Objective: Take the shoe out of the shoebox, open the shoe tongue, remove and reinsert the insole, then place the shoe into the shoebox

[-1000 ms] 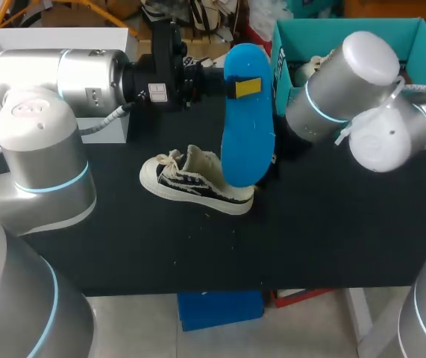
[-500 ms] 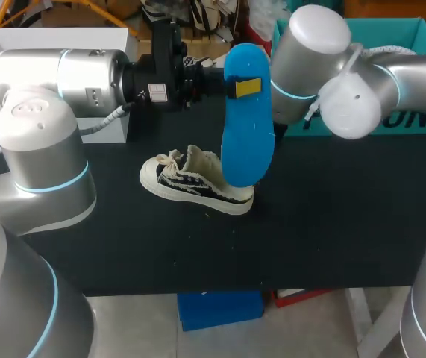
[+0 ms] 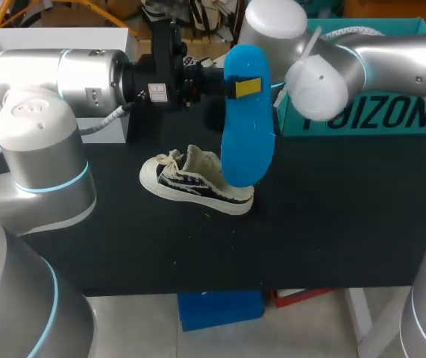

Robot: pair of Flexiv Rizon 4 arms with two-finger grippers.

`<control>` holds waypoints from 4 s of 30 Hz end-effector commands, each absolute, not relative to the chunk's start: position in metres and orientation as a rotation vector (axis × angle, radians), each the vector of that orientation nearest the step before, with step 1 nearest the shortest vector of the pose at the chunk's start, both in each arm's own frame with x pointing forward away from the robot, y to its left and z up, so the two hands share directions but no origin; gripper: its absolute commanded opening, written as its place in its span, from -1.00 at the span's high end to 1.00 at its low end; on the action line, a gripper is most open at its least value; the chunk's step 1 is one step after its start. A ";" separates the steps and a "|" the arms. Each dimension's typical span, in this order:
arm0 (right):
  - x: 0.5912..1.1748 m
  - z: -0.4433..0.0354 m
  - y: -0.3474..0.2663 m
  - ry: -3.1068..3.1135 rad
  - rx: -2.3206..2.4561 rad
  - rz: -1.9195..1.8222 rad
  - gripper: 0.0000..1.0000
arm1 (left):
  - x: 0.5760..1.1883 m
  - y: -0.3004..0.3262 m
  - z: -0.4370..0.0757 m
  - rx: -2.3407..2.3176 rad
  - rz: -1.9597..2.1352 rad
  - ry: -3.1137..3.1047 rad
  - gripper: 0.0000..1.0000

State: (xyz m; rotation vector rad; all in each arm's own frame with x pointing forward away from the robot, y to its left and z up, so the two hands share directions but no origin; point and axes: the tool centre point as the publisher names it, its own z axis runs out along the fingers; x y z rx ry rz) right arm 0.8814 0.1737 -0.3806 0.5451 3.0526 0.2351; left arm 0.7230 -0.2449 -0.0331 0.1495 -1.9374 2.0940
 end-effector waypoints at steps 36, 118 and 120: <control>0.902 -0.406 0.213 3.104 0.541 0.169 1.00 | 0.723 -0.247 -0.034 0.153 2.099 -1.938 1.00; 0.896 -0.387 0.185 2.070 2.169 0.158 1.00 | 0.723 -0.247 -0.034 0.153 2.099 -1.938 1.00; 0.894 -0.392 0.184 2.069 2.162 0.148 1.00 | 0.723 -0.247 -0.034 0.153 2.099 -1.938 1.00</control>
